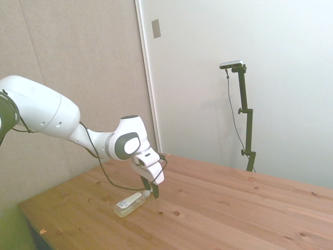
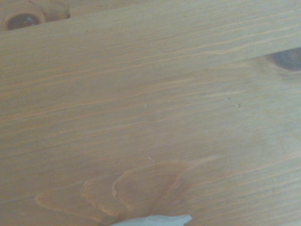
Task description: Stand the sanitizer
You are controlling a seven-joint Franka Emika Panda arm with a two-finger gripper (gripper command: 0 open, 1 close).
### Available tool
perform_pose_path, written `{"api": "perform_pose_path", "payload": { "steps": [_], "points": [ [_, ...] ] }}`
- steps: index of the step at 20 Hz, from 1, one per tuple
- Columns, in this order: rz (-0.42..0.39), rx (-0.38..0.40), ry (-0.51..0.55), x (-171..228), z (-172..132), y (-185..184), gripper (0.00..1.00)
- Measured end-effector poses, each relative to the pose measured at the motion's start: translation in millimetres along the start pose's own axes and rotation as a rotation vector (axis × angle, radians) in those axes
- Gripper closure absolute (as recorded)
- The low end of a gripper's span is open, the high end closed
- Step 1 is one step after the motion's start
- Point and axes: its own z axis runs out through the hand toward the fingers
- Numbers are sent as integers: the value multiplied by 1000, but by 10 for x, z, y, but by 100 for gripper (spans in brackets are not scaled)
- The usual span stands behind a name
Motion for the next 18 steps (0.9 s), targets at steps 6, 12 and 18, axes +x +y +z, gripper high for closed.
{"api": "perform_pose_path", "payload": {
  "steps": [6, 12, 18],
  "points": [
    [23, 4, -19, 9, 39, -5, 100],
    [56, 41, -10, 68, 47, -39, 100],
    [127, 150, 80, 102, -135, -179, 100]
  ]
}}
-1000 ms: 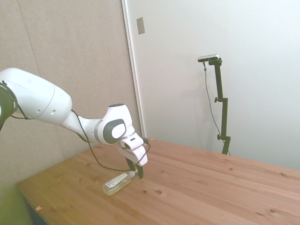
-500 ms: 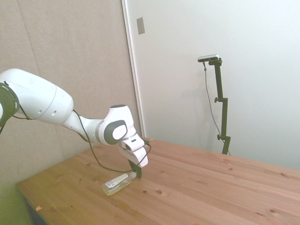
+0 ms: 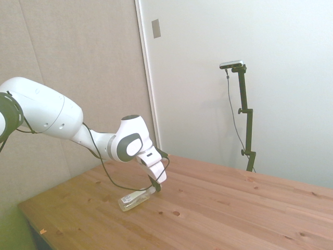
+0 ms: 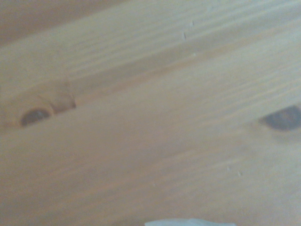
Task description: Stand the sanitizer
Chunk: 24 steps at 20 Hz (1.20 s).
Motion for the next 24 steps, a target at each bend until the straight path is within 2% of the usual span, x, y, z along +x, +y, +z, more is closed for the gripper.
{"api": "perform_pose_path", "payload": {
  "steps": [7, 10, 14, 21, 24],
  "points": [
    [59, 192, 245, 41, -651, -283, 100],
    [75, 252, 357, 40, -804, -330, 100],
    [111, 325, 496, 121, -792, -300, 100],
    [160, 454, 688, 188, -562, -295, 100],
    [143, 457, 763, 214, -520, -336, 100]
  ]
}}
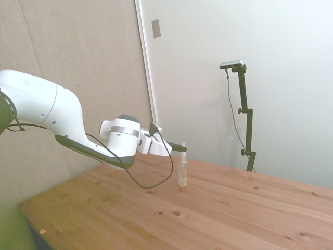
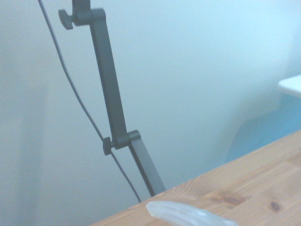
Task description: Stand the sanitizer
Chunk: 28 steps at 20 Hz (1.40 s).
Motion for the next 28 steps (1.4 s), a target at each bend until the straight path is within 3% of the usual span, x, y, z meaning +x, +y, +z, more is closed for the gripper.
{"api": "perform_pose_path", "payload": {
  "steps": [4, 22, 23, 28],
  "points": [
    [21, 36, 48, 135, -41, -290, 100],
    [-14, -13, 35, -106, 201, -62, 100],
    [-14, -14, 34, -107, 202, -60, 0],
    [-19, -20, 26, -145, 203, -20, 0]
  ]
}}
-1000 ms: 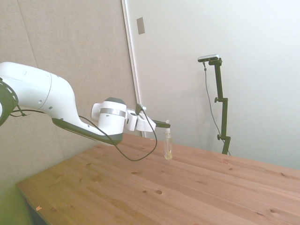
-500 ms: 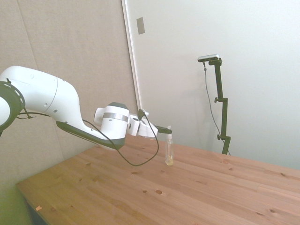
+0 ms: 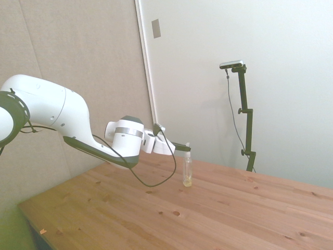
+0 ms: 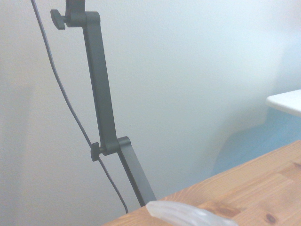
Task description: Stand the sanitizer
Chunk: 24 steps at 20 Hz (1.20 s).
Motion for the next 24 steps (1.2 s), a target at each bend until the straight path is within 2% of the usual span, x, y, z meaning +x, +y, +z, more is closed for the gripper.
{"api": "perform_pose_path", "payload": {
  "steps": [16, 20, 24],
  "points": [
    [-2, -4, -20, -87, -46, 23, 0],
    [-3, -33, -63, -206, -55, 177, 0],
    [10, -65, -174, -353, -223, 427, 0]
  ]
}}
